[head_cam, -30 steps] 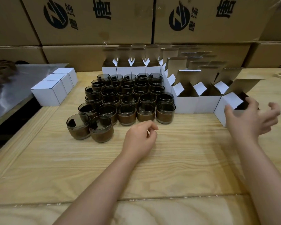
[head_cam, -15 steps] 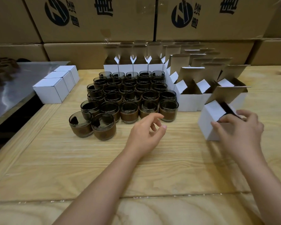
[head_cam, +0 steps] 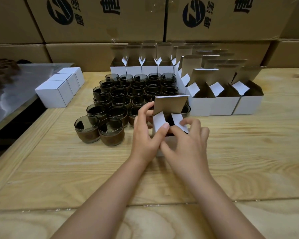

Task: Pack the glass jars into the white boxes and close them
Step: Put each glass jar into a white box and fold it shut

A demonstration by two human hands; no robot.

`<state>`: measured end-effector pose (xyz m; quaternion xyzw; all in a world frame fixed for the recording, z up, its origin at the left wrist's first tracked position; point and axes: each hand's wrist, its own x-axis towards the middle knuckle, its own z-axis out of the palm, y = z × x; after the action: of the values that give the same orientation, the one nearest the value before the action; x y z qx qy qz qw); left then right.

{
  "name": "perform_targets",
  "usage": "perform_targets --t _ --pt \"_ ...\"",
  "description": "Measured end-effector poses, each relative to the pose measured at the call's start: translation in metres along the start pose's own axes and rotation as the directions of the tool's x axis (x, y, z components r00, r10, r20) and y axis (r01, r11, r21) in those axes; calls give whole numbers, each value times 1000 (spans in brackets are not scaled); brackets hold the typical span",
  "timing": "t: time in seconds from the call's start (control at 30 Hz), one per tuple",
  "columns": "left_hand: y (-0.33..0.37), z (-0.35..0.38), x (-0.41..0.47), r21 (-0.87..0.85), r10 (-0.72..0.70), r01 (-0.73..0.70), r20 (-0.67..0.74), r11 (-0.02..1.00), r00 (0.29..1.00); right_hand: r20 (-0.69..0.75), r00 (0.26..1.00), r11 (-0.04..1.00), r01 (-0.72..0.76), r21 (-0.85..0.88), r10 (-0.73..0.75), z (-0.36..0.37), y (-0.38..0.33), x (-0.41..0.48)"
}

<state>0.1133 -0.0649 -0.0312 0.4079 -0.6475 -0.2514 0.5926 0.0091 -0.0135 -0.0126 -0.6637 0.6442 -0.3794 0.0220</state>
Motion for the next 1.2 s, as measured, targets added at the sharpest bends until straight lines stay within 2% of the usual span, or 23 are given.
perform_targets --t 0.07,0.17,0.23,0.33,0.43,0.53,0.6,0.73,0.83,1.03,1.13,1.2 --pt "1 0 0 13 -5 6 -21 1000 1000 11 1000 997 15 74 -16 -2 4 5" --pt "1 0 0 45 -48 52 -78 998 996 -30 999 956 26 291 -18 -4 12 10" --pt "0 1 1 26 -81 85 -108 996 991 -85 996 901 3 434 38 -4 16 12" --pt "-1 0 2 -2 -84 85 -164 996 983 -120 977 833 -84 546 177 -3 22 15" --pt "-3 -3 2 -7 -80 80 -205 997 975 -49 958 768 -194 611 281 -2 30 17" --pt "-4 -10 1 0 -60 61 -182 998 981 25 943 697 -263 667 332 -3 34 18" --pt "-2 -14 1 -11 -108 108 -148 994 983 78 928 632 -308 711 366 -4 37 20" --pt "0 -14 1 14 -167 170 -94 985 981 264 876 406 -431 806 405 -6 38 24" --pt "-3 -13 3 -14 -187 187 -66 982 980 338 857 292 -463 837 389 -9 39 26" --pt "0 -17 4 -35 -199 201 53 979 979 392 854 262 -488 833 343 -9 47 30" --pt "-2 -16 5 -57 -213 216 47 975 976 439 853 291 -512 808 281 -10 50 35" --pt "-4 -16 6 -51 -199 200 23 978 980 435 846 283 -518 807 307 -13 53 44"
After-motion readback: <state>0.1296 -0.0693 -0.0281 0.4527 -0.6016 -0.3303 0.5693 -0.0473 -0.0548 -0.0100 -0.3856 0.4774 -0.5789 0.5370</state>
